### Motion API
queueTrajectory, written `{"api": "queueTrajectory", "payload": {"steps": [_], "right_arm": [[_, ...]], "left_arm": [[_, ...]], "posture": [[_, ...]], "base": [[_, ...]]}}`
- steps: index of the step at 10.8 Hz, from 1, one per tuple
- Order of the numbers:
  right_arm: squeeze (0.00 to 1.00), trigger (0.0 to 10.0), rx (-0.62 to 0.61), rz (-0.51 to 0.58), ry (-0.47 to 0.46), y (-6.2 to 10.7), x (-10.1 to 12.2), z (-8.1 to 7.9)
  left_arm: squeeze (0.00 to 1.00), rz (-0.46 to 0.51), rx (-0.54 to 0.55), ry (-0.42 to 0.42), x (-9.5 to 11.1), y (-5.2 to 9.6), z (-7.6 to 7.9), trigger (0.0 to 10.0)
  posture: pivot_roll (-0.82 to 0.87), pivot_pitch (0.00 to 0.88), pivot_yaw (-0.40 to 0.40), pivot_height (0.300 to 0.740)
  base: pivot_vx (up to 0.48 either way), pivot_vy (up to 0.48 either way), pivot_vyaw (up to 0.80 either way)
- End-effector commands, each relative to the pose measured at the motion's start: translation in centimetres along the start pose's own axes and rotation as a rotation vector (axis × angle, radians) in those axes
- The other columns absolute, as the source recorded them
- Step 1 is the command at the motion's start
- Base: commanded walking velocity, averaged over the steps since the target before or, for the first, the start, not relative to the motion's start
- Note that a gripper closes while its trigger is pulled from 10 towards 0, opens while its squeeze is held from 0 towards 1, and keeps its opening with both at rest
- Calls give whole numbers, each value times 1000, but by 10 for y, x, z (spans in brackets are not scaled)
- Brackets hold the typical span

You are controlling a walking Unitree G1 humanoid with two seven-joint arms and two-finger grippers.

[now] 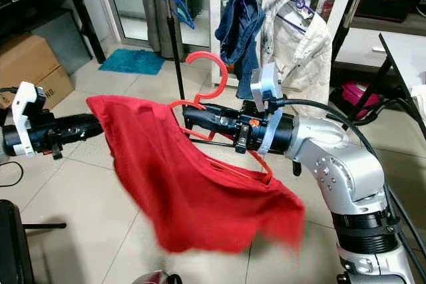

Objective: Hang hanger

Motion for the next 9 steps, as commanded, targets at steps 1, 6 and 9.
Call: {"api": "queueTrajectory", "payload": {"steps": [1,6,9], "right_arm": [[0,10000,33,17,25,-2,7,-8],[0,10000,41,17,20,-1,8,-10],[0,10000,35,21,15,-1,8,-9]], "left_arm": [[0,-11,4,-23,3,-1,-2,0],[0,21,110,-56,7,-3,-19,0],[0,58,377,-82,10,9,-55,0]], "posture": [[-70,0,106,740],[-71,0,103,740],[-73,0,102,740]], "base": [[0,0,0],[0,0,0],[0,0,0]]}}
Point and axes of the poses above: a point about 5 cm out from each wrist's last joint towards the gripper, its own y axis pointing back from the gripper into the wrist, its own x axis along the axis of the wrist's last joint, z = x × y, the point moved 6 cm from there along -y, pointing out of the wrist towards the gripper
